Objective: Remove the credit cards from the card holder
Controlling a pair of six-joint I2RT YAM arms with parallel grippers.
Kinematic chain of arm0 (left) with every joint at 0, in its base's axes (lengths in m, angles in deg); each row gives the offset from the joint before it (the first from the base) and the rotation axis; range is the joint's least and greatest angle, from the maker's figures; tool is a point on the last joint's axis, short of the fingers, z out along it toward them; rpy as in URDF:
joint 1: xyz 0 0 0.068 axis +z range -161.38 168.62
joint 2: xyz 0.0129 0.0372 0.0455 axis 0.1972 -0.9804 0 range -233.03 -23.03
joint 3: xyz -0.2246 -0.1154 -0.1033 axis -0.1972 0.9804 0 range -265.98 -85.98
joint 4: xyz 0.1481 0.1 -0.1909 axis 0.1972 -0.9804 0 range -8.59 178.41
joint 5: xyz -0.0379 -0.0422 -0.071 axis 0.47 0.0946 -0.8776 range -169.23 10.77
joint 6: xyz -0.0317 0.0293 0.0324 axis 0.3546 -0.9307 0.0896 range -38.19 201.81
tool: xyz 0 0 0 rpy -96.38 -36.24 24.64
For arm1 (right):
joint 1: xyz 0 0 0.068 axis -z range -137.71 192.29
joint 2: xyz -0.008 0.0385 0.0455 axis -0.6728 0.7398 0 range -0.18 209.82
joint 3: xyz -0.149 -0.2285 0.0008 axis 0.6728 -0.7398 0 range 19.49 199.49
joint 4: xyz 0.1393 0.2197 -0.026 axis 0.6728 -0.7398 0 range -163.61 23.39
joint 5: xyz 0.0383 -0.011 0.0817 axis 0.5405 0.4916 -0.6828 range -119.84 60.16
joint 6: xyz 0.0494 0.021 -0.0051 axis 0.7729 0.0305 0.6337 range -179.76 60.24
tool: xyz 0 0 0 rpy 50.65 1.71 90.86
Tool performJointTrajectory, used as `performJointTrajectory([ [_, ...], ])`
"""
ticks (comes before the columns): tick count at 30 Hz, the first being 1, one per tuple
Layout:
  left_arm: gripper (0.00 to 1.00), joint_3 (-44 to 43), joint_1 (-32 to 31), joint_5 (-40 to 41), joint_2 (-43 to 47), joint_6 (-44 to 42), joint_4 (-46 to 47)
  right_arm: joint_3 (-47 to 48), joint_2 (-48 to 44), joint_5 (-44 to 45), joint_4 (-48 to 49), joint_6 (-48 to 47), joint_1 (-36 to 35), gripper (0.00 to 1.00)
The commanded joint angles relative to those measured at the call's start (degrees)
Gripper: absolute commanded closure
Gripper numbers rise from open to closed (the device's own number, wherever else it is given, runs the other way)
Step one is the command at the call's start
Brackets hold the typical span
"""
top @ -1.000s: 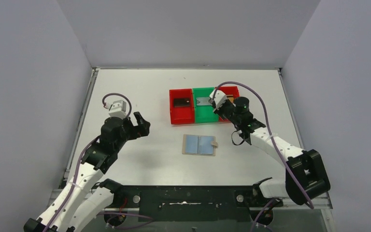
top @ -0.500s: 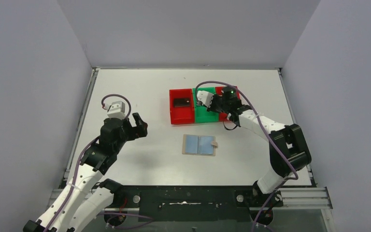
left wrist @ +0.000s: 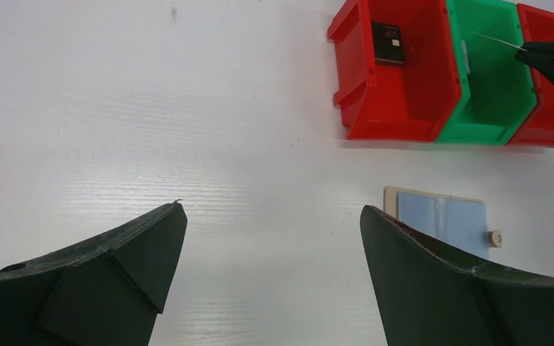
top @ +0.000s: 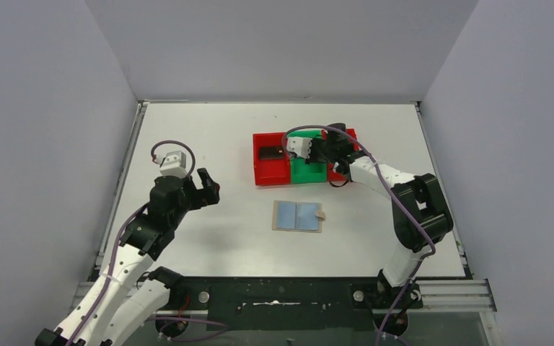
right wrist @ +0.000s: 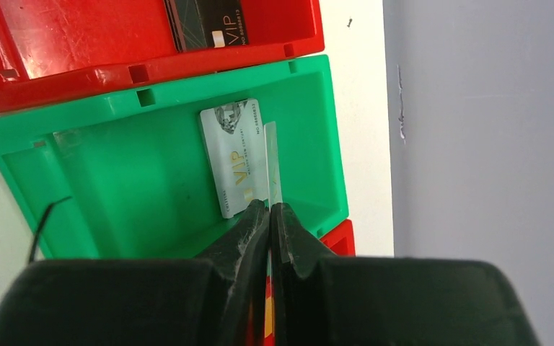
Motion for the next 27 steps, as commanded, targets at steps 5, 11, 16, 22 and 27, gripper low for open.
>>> performJointTrajectory([
  [5, 0.06, -1.64, 1.20, -0.76, -0.31, -0.66, 1.29, 0.61, -3.15, 0.96, 2.91, 0.41, -2.47, 1.00],
  [11, 0.05, -1.64, 1.64, -1.42, -0.73, -0.65, 1.29, -0.60, -3.83, 0.76, 6.14, 2.12, -2.48, 1.00],
  [16, 0.06, -1.66, 1.86, -1.48, -0.61, -0.66, 1.20, -1.01, -1.89, 2.31, 6.25, 0.60, -1.72, 1.00],
  [22, 0.05, -1.64, 1.95, -1.60, -0.75, -0.65, 1.29, -0.40, 0.53, 2.15, 5.11, -1.57, -1.04, 1.00],
  [27, 0.06, -1.72, 2.16, -1.77, -1.00, -0.74, 1.29, 1.78, 3.13, 2.35, 3.65, -3.44, -0.83, 1.00],
])
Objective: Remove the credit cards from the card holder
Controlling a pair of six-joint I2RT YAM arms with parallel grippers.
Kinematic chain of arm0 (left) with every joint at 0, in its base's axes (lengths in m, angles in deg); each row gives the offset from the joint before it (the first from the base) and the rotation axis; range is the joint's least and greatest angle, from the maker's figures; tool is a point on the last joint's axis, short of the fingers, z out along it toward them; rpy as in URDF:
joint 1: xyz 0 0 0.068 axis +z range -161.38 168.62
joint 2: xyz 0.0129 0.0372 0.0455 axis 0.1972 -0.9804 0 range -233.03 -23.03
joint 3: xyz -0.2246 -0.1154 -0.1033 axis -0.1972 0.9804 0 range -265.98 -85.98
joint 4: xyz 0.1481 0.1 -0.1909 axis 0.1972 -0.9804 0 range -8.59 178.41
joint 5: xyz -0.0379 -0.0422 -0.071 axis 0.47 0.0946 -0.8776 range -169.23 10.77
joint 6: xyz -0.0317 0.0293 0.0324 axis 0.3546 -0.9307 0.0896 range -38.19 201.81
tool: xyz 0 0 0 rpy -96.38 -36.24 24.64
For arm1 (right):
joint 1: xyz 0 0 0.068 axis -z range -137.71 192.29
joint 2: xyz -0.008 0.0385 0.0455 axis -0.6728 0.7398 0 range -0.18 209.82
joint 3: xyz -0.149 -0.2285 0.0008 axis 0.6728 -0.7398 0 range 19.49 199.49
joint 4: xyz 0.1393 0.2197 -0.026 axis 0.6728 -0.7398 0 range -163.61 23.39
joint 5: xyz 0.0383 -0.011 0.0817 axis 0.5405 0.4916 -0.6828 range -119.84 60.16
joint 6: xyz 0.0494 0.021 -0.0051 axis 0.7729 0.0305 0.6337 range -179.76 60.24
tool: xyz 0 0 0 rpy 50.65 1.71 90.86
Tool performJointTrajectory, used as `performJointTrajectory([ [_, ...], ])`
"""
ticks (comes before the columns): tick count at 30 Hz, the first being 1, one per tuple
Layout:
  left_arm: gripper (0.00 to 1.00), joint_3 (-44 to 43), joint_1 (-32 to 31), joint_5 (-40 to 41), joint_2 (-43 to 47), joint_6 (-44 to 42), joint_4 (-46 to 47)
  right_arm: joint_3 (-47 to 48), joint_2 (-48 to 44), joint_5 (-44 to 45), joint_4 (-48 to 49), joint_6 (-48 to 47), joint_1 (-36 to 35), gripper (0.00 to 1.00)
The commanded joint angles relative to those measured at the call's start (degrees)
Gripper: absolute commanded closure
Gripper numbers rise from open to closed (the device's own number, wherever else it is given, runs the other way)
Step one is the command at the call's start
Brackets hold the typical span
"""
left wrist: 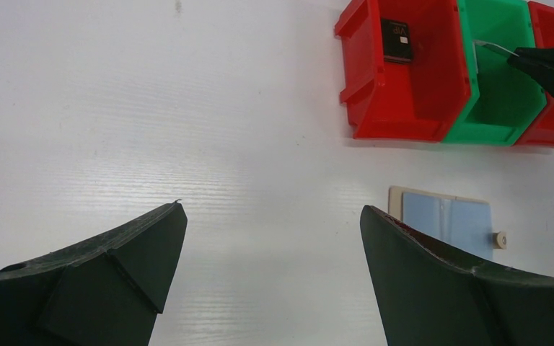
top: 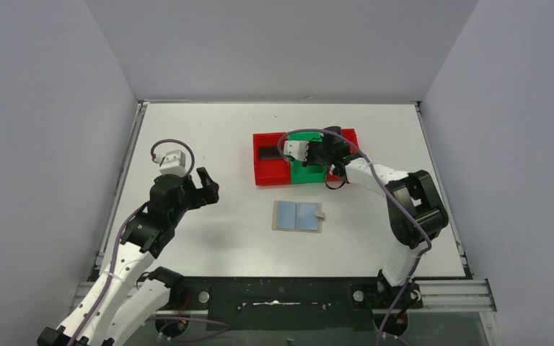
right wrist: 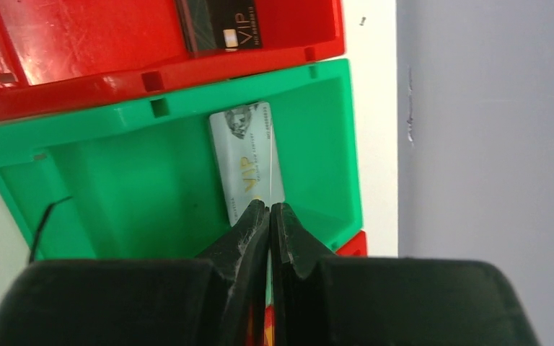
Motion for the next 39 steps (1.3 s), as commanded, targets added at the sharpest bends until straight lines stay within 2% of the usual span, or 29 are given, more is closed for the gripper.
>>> performJointTrajectory([
  [1, 0.06, -1.60, 0.65, -0.56, 0.08, -0.74, 1.27, 2.87, 2.09, 0.34, 0.96, -3.09, 0.32, 1.00],
  [16, 0.06, -1.64, 1.01, -1.00, -0.11, -0.83, 1.31, 10.79, 10.67, 1.77, -0.26, -8.07, 0.56, 0.96],
  [20, 0.06, -1.64, 1.02, -1.00, -0.10, -0.83, 1.23, 12.43, 12.80, 1.82, -0.38, -8.41, 0.71, 0.91],
  [29, 0.06, -1.64, 1.17, -0.95, -0.46, -0.96, 1.27, 11.58, 13.47, 2.82, -1.26, -8.98, 0.82, 0.86],
  [33, 0.06, -1.73, 1.19, -1.11, -0.69, -0.92, 1.27, 11.09, 12.73, 2.06, -2.61, -9.02, 0.95, 0.76],
  [39, 0.06, -1.70, 1.32, -1.43, -0.89, -0.92, 1.27, 11.72, 11.73, 0.64, -4.32, -7.69, 1.36, 0.69],
])
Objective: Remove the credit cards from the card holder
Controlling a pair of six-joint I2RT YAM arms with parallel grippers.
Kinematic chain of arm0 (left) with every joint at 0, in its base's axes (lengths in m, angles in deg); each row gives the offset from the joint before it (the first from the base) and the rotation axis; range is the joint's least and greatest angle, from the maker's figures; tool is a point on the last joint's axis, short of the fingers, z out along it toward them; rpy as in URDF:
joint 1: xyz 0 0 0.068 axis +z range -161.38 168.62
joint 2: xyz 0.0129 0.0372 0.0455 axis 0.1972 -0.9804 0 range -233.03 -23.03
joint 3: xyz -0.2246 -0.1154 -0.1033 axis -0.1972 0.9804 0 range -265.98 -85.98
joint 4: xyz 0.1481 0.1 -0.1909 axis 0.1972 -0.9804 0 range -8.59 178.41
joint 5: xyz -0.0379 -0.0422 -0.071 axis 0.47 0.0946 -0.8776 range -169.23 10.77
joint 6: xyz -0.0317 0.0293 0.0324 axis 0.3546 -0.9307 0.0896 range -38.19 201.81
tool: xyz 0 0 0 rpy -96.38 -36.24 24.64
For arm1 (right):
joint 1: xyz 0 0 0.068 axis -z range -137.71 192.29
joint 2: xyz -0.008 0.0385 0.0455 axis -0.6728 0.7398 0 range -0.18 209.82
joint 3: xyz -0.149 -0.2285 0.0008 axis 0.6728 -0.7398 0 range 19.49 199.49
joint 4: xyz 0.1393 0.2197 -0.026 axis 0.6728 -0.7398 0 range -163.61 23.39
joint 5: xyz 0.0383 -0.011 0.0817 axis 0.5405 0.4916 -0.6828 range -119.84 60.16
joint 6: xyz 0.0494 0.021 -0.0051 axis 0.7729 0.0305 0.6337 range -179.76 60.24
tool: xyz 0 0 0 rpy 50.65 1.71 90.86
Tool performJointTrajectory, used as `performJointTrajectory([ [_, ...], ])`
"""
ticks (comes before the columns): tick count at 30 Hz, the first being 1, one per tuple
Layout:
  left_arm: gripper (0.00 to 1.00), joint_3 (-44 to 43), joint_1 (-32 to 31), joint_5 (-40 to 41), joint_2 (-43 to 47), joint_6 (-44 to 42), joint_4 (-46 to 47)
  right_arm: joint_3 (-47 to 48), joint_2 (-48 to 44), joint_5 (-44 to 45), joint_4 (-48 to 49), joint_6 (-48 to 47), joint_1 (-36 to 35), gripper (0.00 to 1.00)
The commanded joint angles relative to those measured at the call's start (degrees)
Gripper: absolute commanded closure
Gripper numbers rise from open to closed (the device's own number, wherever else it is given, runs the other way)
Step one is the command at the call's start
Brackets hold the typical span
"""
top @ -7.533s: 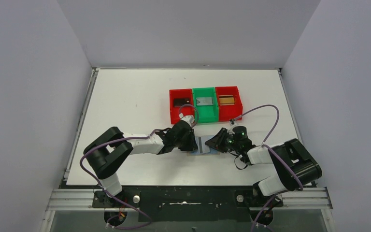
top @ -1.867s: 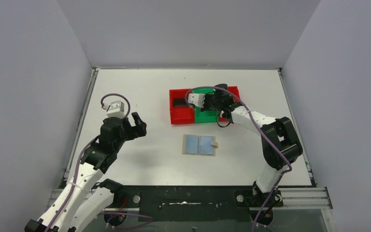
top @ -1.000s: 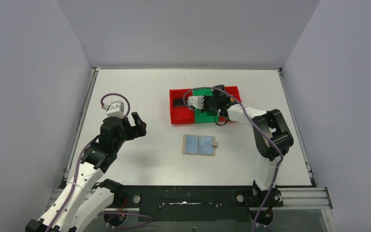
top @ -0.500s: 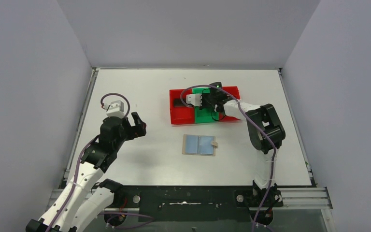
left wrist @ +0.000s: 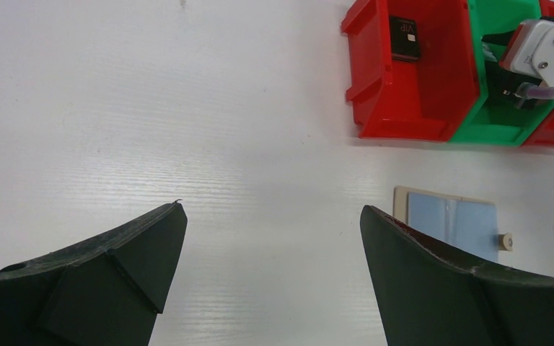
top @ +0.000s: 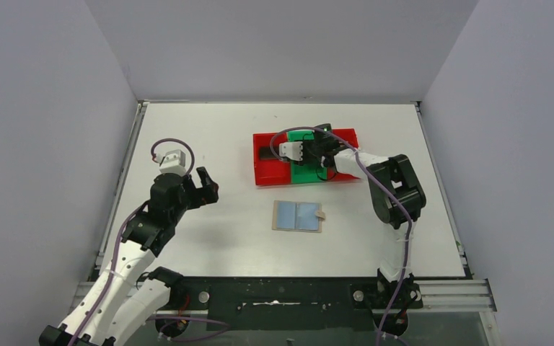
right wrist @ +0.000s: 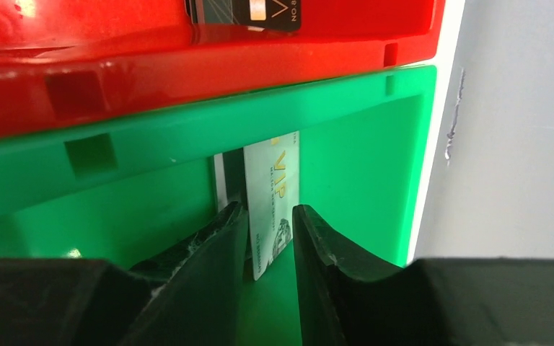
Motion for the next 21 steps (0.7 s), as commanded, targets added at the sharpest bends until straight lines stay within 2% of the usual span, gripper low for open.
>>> performJointTrajectory([
  [1, 0.06, -1.72, 0.53, -0.96, -0.10, -0.76, 1.37, 0.91, -2.90, -1.65, -0.05, 0.81, 0.65, 0.68],
  [10, 0.06, -1.73, 0.88, -1.51, -0.66, -0.85, 1.55, 0.27, -6.94, -5.07, 2.13, 6.94, 1.09, 0.58],
  [14, 0.06, -1.73, 0.88, -2.06, -1.17, -0.93, 1.55, -2.61, -11.75, -5.13, 7.30, 13.54, 0.96, 0.56],
  [18, 0.06, -1.48, 0.96, -3.81, -1.97, -0.91, 1.84, -7.91, -19.46, -0.41, 18.45, 35.38, 0.93, 0.45],
  [21, 0.06, -1.77, 1.06, -4.67, -3.00, -0.60, 1.75, -12.26, -25.62, 6.12, 20.27, 55.73, 0.95, 0.36],
])
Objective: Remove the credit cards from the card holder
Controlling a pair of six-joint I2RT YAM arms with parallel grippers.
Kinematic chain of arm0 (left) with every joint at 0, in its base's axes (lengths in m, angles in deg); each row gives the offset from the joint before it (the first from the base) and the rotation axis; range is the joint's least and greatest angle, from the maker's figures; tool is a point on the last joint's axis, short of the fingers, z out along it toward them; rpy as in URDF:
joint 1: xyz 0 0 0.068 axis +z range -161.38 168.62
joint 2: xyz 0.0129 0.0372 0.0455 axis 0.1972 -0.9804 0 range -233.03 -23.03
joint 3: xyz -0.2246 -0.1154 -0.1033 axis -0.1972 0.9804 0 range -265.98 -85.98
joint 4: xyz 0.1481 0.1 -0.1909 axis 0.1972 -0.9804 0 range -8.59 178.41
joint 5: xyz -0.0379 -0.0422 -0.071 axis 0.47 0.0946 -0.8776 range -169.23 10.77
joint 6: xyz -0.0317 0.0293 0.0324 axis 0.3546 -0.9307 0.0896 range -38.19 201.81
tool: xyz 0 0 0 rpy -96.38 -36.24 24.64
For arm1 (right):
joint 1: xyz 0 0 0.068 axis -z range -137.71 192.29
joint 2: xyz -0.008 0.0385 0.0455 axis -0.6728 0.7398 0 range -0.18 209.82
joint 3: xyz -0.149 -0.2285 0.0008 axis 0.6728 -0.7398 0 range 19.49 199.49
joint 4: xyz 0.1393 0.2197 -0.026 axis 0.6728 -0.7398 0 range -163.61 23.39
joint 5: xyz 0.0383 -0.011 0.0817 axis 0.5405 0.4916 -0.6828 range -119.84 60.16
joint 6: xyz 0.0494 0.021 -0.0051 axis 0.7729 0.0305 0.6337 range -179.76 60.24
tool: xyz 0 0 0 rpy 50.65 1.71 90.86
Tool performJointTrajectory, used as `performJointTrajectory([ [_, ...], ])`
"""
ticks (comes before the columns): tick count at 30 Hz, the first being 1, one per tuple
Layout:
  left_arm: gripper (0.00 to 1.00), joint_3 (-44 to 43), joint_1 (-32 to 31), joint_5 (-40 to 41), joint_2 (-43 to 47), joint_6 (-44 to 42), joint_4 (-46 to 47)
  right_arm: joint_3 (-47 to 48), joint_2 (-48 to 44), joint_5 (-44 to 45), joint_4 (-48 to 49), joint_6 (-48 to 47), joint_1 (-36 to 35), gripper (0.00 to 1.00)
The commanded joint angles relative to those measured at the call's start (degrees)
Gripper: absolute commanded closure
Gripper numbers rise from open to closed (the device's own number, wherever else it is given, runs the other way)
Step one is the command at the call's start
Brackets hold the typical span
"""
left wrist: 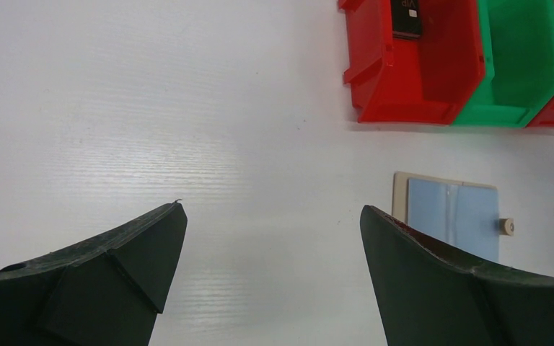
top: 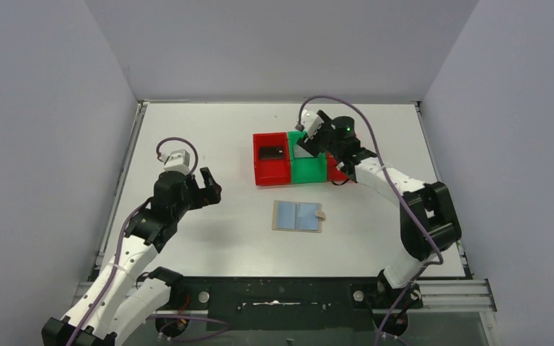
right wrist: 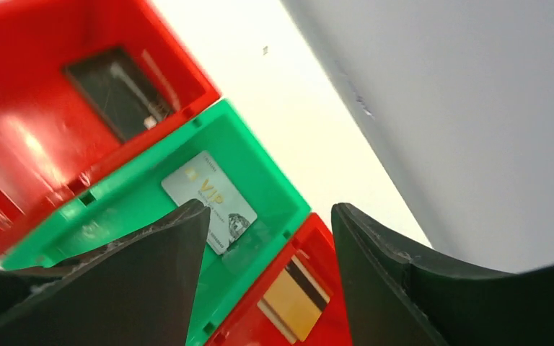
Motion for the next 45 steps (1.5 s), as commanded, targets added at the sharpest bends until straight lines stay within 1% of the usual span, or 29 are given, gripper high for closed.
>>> performJointTrajectory([
  [1, 0.05, -1.89, 0.47, -2.20, -1.01, -0.50, 1.58, -5.41, -11.49, 9.47, 10.67, 34.42, 0.29, 0.34],
  [2, 0.05, -1.93, 0.49, -2.33, -1.15, -0.37, 1.58, -7.83, -13.22, 12.74, 9.64, 41.07, 0.18, 0.33],
  [3, 0.05, -1.94, 0.55, -2.46, -1.20, -0.24, 1.66, -9.41, -15.06, 13.56, 7.96, 48.39, 0.18, 0.32],
  [5, 0.05, -1.90, 0.71, -3.99, -1.17, 0.07, 2.24, -12.15, -18.62, 15.39, 2.39, 59.13, 0.29, 0.31],
  [7, 0.05, -1.15, 0.77, -7.07, -0.94, 0.60, 4.26, -14.40, -21.29, 14.63, -3.53, 67.80, 0.50, 0.31],
  [9, 0.07, -0.26, 0.91, -12.25, -1.04, 1.58, 8.74, -17.20, -23.43, 11.84, -7.74, 72.57, 0.40, 0.32],
  [11, 0.11, 1.86, 0.89, -18.37, -2.54, 4.56, 13.90, -21.90, -25.61, 9.66, -7.40, 76.79, -0.36, 0.34],
  [12, 0.13, 2.18, 0.86, -21.71, -3.90, 6.04, 16.36, -24.04, -26.35, 9.44, -7.30, 78.71, -0.85, 0.36],
  [14, 0.22, 2.27, 0.63, -28.11, -7.76, 9.17, 20.93, -27.34, -27.06, 8.27, -6.85, 80.93, -2.28, 0.39],
  [15, 0.25, 2.16, 0.15, -30.90, -10.20, 10.55, 22.84, -28.27, -26.99, 8.20, -7.20, 81.43, -3.14, 0.40],
  [17, 0.26, 1.86, -2.66, -33.57, -14.54, 12.34, 26.39, -29.04, -26.83, 9.85, -8.95, 82.36, -5.00, 0.42],
  [20, 0.27, -1.09, -10.54, -28.13, -21.59, 11.24, 26.14, -30.63, -26.99, 10.36, -7.69, 83.11, -7.45, 0.44],
  [22, 0.27, -2.90, -14.02, -25.70, -26.26, 11.34, 26.24, -31.20, -26.48, 10.55, -7.09, 84.30, -7.97, 0.46],
  [23, 0.28, -3.44, -14.84, -25.47, -28.53, 11.82, 26.60, -31.36, -26.06, 10.88, -6.98, 84.84, -8.11, 0.47],
  [26, 0.37, -3.90, -16.64, -25.46, -33.30, 13.46, 29.71, -32.20, -25.78, 13.44, -7.60, 87.69, -8.30, 0.54],
  [28, 0.41, -4.44, -18.05, -25.79, -35.66, 14.29, 32.57, -33.43, -26.52, 13.56, -6.44, 88.44, -8.26, 0.56],
  [30, 0.42, -6.15, -19.65, -23.79, -38.20, 14.33, 32.20, -34.82, -27.10, 13.41, -5.11, 88.91, -8.05, 0.56],
  [34, 0.42, -10.36, -21.61, -19.58, -44.13, 13.23, 26.64, -35.21, -26.67, 12.00, -4.66, 88.91, -7.79, 0.56],
  [41, 0.42, -13.91, -23.71, -17.14, -50.48, 12.55, 25.72, -37.46, -27.41, 10.59, -1.94, 89.47, -7.89, 0.56],
  [44, 0.43, -17.50, -25.16, -13.20, -53.80, 11.64, 20.36, -37.67, -26.45, 10.20, -1.58, 89.96, -7.76, 0.56],
  [45, 0.45, -18.41, -25.57, -11.76, -54.82, 11.43, 18.78, -37.66, -26.13, 10.07, -1.59, 90.03, -7.75, 0.56],
])
